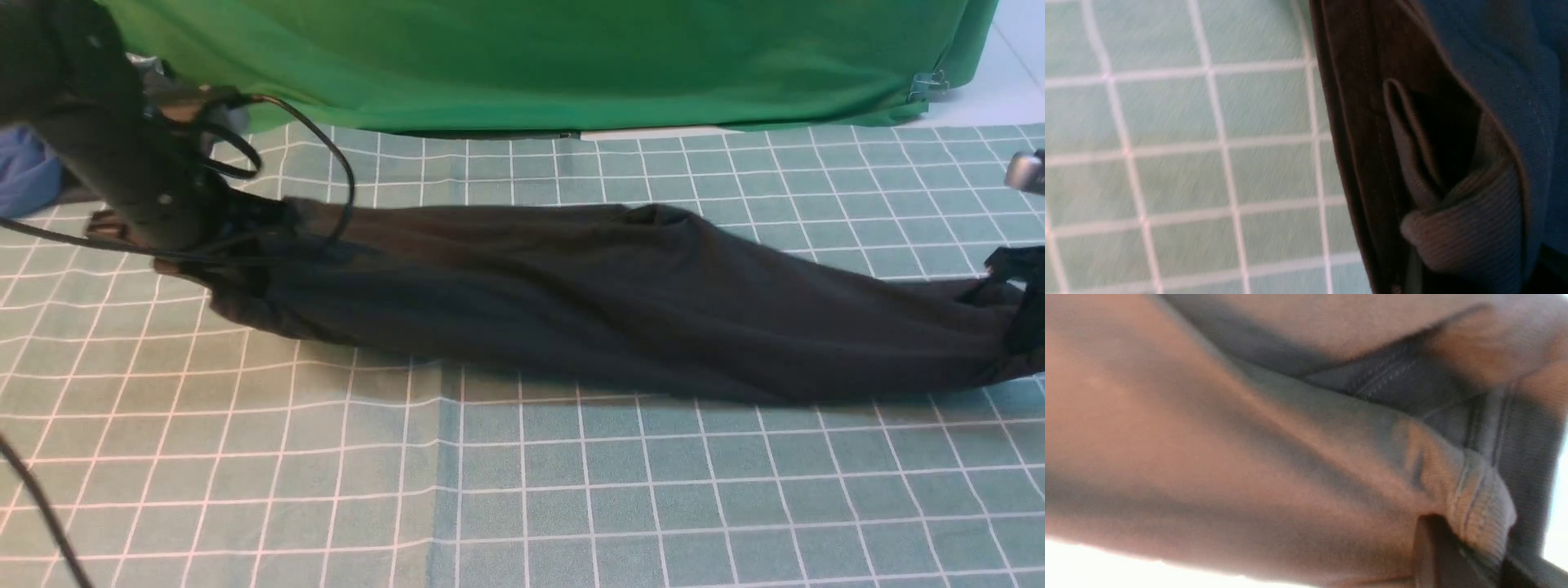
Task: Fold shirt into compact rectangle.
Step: 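Pull the folded dark garment lengthwise by its ends to straighten it flat on the table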
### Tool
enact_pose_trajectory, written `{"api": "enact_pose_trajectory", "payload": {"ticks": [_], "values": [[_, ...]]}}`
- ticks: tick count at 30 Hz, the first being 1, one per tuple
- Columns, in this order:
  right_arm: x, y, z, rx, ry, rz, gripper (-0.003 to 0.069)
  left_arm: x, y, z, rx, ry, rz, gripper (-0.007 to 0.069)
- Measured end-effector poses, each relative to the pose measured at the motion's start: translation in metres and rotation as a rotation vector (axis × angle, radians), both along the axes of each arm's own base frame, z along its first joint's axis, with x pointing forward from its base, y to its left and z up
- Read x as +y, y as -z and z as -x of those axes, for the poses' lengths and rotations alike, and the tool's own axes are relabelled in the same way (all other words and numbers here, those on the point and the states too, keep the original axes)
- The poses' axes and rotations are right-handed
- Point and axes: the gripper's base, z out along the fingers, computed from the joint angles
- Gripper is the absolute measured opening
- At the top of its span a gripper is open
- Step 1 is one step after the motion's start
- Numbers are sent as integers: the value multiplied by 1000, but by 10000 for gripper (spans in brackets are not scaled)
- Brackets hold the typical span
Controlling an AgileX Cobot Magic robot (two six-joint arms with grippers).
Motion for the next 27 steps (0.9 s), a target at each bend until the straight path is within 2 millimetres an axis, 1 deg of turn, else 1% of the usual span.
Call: {"api": "enact_pose_trajectory", "payload": {"ticks": [1, 2, 3, 4, 5, 6, 7, 8, 9, 11, 12, 14, 15, 19, 22, 23, 24, 25, 26, 27], "values": [[3, -7, 7, 16, -10, -8, 33, 3, -1, 6, 13, -3, -4, 94], [7, -12, 17, 40, -25, -12, 33, 5, -4, 18, 22, -9, -10, 94], [9, -11, 25, 61, -32, -13, 33, 5, -3, 26, 33, -16, -11, 94], [11, -12, 35, 80, -33, -9, 33, 7, -1, 40, 49, -29, -10, 94], [12, -12, 37, 84, -32, -9, 33, 7, 2, 42, 61, -32, -9, 94], [16, -8, 55, 117, -33, -6, 33, 8, 7, 65, 81, -57, -5, 94], [18, -6, 61, 123, -35, -5, 34, 9, 6, 78, 76, -69, -6, 94], [21, -3, 72, 135, -35, -3, 34, 9, 8, 90, 81, -81, -6, 94], [24, 1, 85, 143, -34, 0, 36, 10, 10, 108, 89, -104, -6, 94], [29, 8, 106, 153, -36, 8, 43, 10, 14, 135, 102, -119, -13, 94], [31, 10, 113, 159, -36, 10, 48, 9, 16, 146, 106, -120, -15, 94], [34, 15, 129, 180, -42, 10, 59, 8, 20, 160, 116, -115, -19, 94], [35, 18, 139, 186, -47, 20, 69, 8, 21, 171, 109, -113, -23, 94], [35, 21, 153, 187, -62, 51, 103, 7, 20, 183, 93, -106, -36, 94], [32, 18, 159, 177, -36, 95, 216, 8, 14, 188, 66, -127, -50, 98], [32, 17, 159, 176, -35, 97, 225, 8, 14, 188, 66, -133, -50, 99], [31, 16, 160, 174, -29, 107, 272, 9, 14, 188, 65, -144, -55, 109], [30, 14, 160, 166, -21, 120, 353, 9, 13, 189, 62, -157, -59, 137], [30, 13, 161, 159, -20, 125, 400, 9, 13, 189, 64, -162, -59, 161], [30, 11, 162, 153, -19, 129, 427, 10, 13, 190, 64, -167, -60, 178]]}}
